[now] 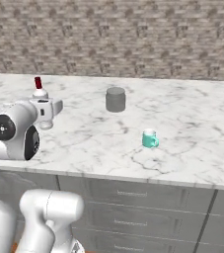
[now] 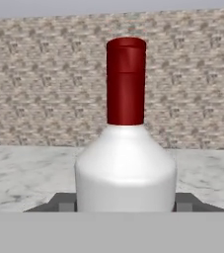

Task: Open the cabinet directly in front. Then move the liquor and the mug to the dining counter with the jar on it.

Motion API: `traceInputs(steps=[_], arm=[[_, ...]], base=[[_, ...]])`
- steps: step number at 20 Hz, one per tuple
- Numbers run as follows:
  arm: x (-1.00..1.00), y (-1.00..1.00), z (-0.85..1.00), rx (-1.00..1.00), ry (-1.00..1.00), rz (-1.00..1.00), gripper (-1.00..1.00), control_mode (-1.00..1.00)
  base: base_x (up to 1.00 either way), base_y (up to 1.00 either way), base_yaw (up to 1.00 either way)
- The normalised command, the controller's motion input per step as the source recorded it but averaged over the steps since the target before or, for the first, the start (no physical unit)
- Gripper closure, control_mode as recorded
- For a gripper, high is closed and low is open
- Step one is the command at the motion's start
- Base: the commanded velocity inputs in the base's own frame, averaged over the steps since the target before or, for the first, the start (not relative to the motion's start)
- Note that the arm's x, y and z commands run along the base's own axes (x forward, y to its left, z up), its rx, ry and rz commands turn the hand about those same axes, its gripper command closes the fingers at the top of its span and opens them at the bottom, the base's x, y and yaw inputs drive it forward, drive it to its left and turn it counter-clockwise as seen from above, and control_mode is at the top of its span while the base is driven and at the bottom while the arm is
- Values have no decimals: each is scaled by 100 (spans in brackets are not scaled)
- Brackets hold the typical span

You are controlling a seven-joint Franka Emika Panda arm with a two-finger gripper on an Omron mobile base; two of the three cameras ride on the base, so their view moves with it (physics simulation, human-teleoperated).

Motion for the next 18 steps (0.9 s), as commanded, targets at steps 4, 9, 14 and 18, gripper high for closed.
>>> traceInputs(steps=[4, 9, 14, 18], arm=[[27, -18, -40, 0, 62, -1, 100, -100], [0, -14, -42, -1, 43, 1, 100, -100], [7, 6, -26, -4, 1, 0, 100, -100], [35, 7, -52, -5, -1, 0, 100, -100]], base=[[0, 0, 0], [0, 0, 0], [0, 0, 0], [0, 0, 0]])
